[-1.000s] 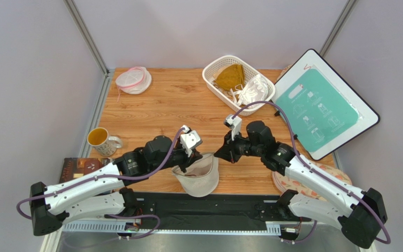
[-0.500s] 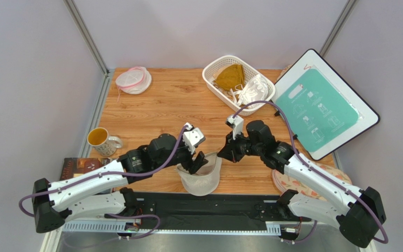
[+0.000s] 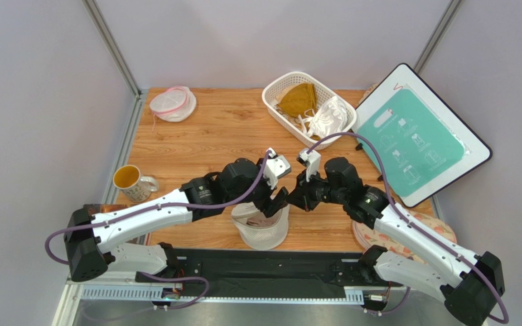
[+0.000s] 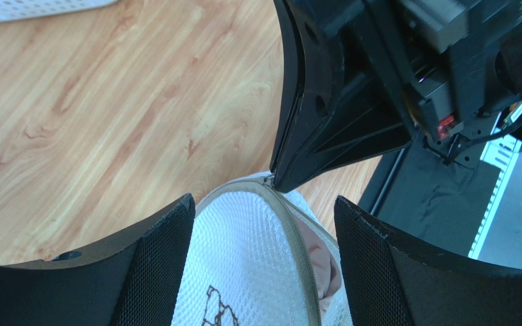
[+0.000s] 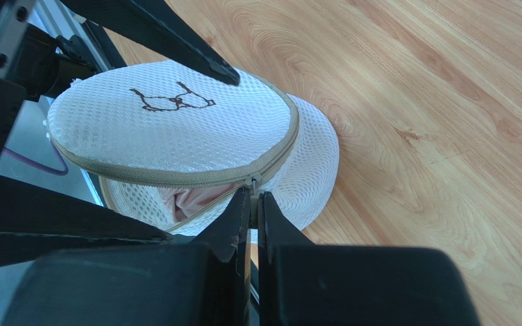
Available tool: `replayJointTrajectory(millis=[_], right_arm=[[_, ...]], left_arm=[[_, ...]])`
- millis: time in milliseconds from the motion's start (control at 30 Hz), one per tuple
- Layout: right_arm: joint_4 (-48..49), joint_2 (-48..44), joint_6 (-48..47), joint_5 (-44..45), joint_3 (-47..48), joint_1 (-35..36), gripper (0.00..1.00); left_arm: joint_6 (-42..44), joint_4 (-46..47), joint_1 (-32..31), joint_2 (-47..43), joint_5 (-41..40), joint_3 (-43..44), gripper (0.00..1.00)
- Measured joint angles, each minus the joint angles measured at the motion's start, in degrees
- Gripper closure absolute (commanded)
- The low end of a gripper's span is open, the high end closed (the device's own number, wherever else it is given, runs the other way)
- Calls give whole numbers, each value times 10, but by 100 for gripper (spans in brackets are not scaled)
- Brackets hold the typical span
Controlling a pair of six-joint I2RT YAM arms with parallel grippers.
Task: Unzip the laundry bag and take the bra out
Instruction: Unzip the laundry bag at the center of the board.
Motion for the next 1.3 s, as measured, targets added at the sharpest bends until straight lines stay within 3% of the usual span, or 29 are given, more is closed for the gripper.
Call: replayJointTrajectory(millis=[100, 200, 267, 300, 400, 700, 1300], right_arm=[[-3, -3, 0, 1, 0, 0, 100], [-9, -3, 0, 2, 0, 0, 100], [-13, -4, 0, 3, 0, 0, 100], [-18, -9, 0, 8, 0, 0, 100], [-22, -14, 0, 12, 0, 0, 100], [-25, -15, -4, 12, 0, 0, 100], [25, 42, -3, -40, -1, -3, 100]], left_arm=[[-1, -9, -3, 14, 2, 1, 21], [-2, -21, -5, 25, 2, 2, 30], [-3, -28, -6, 29, 2, 2, 52], [-6, -30, -6, 31, 2, 2, 77], [-6, -35, -7, 35, 1, 2, 100], [10, -28, -26, 32, -9, -5, 100], [51, 4, -32, -119, -31, -88, 100]])
